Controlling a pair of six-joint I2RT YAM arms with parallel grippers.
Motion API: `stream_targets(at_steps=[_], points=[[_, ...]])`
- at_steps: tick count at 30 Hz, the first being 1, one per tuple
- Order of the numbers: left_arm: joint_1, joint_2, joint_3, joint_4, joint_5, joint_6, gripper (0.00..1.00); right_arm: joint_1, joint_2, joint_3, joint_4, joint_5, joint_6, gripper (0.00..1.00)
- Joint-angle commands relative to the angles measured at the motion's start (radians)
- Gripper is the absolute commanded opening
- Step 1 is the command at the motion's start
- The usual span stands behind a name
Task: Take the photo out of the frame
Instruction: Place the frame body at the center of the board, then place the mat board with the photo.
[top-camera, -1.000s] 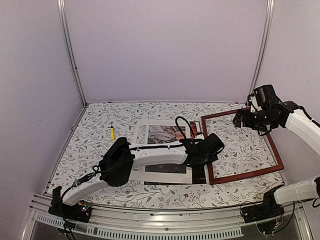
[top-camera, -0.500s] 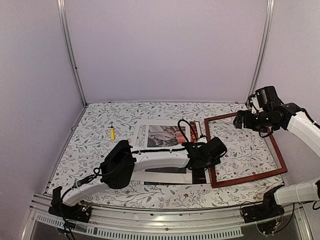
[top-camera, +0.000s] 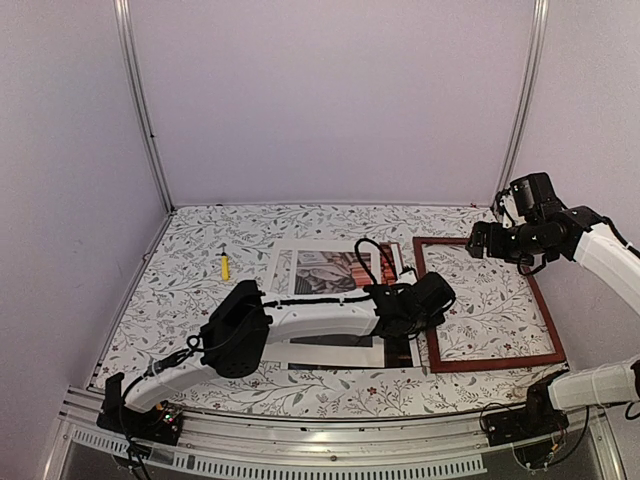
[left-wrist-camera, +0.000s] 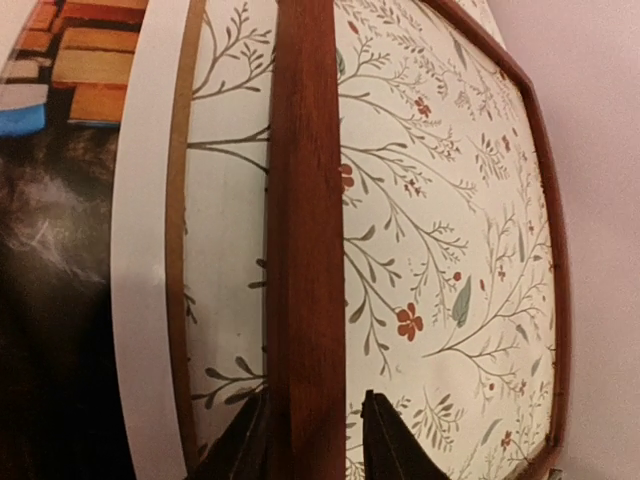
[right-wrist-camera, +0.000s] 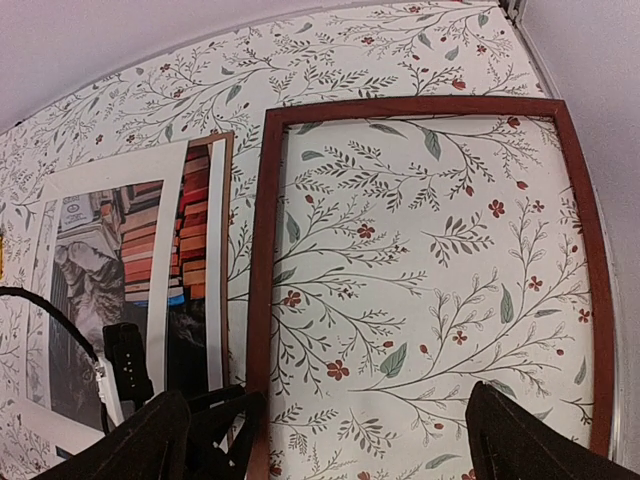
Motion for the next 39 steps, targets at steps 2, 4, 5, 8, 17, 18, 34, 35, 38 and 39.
stream_targets(at_steps=[2, 4, 5, 8, 17, 18, 34, 35, 38, 39], points=[[-0.014, -0.047, -0.001, 0.11, -0.012, 0.023, 0.36, 0.007, 0.001, -0.001, 0.009, -0.001, -0.011, 0.99], [-0.013, -0.059, -0.014, 0.119, -0.014, 0.032, 0.36, 0.007, 0.005, 0.0, 0.009, -0.002, -0.012, 0.99], [-0.012, -0.065, -0.023, 0.122, -0.012, 0.034, 0.36, 0.007, 0.009, 0.0, 0.008, -0.003, -0.013, 0.99], [-0.009, -0.093, -0.055, 0.135, -0.014, 0.048, 0.38, 0.007, 0.016, -0.001, 0.01, -0.02, -0.016, 0.99], [0.031, -0.356, -0.387, 0.254, 0.004, 0.129, 0.47, 0.007, 0.002, -0.03, 0.035, -0.188, -0.034, 0.99], [0.039, -0.391, -0.438, 0.265, 0.006, 0.138, 0.48, 0.007, -0.001, -0.037, 0.041, -0.203, -0.033, 0.99], [0.257, -0.905, -1.168, 0.346, 0.17, 0.244, 0.56, 0.071, 0.026, -0.137, 0.201, -0.421, 0.075, 0.99], [0.275, -0.93, -1.199, 0.345, 0.185, 0.252, 0.57, 0.08, 0.032, -0.146, 0.216, -0.43, 0.086, 0.99], [0.334, -1.001, -1.29, 0.338, 0.225, 0.29, 0.58, 0.114, 0.059, -0.164, 0.255, -0.454, 0.112, 0.99], [0.355, -1.023, -1.318, 0.335, 0.24, 0.305, 0.58, 0.131, 0.066, -0.168, 0.265, -0.455, 0.126, 0.99]])
